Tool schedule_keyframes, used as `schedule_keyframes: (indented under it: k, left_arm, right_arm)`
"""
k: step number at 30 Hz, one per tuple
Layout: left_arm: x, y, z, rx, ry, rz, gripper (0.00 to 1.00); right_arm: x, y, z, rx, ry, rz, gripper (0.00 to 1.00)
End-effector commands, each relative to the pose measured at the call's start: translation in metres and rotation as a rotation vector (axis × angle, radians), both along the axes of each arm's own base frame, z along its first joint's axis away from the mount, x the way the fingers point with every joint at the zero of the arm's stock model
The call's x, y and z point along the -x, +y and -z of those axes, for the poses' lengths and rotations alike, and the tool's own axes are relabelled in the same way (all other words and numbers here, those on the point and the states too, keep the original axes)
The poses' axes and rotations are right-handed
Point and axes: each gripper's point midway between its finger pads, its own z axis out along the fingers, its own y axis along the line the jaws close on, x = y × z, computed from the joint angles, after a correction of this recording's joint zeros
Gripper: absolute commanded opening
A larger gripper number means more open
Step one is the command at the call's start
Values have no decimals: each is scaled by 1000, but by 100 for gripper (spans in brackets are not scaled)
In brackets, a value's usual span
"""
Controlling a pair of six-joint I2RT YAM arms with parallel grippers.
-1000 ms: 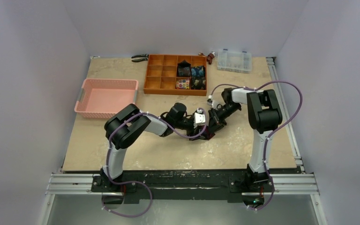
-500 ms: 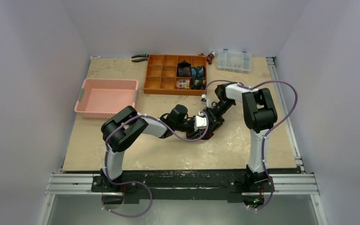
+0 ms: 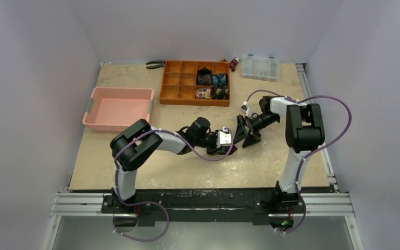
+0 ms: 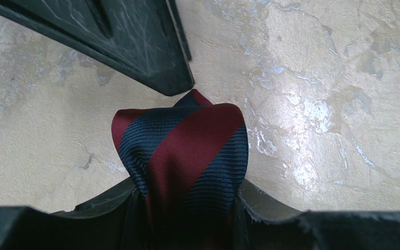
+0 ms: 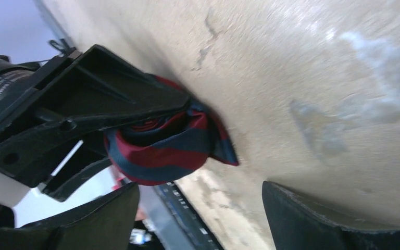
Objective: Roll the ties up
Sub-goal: Roll the tie at the center of the board.
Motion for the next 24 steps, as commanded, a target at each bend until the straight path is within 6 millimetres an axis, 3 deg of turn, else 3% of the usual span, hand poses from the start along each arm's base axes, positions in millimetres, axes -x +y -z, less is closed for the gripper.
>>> schedule_keyframes:
  k: [1, 5, 8, 12, 17, 19, 20, 22, 23, 24]
  left_arm:
    - [22, 55, 72, -291, 120, -50, 0]
    - [22, 55, 74, -298, 130, -56, 0]
    - [21, 54, 74, -298, 133, -58, 0]
    - [20, 52, 74, -299, 137, -60, 0]
    - [20, 52, 75, -304, 137, -54, 0]
    - [20, 52, 74, -302, 140, -55, 0]
    - [20, 52, 75, -302, 142, -54, 0]
    - [21, 51, 75, -302, 147, -55, 0]
    - [21, 51, 75, -301, 148, -55, 0]
    - [21, 51, 75, -301, 149, -56, 0]
  right_arm:
    - [-5, 17, 15, -27, 27, 105, 90]
    - [-2, 30, 26, -62, 50, 134, 89]
    - [-2, 41, 23, -147, 60, 135, 84]
    - [-4, 52, 7, -270, 54, 126, 80]
    - [-3, 54, -12, -330, -8, 100, 63]
    - [0, 54, -14, -334, -10, 95, 60]
    - [2, 54, -14, -332, -7, 93, 63]
    - [4, 53, -13, -328, -1, 92, 90]
    - [5, 53, -14, -329, -6, 91, 97]
    - [7, 53, -15, -332, -12, 89, 98]
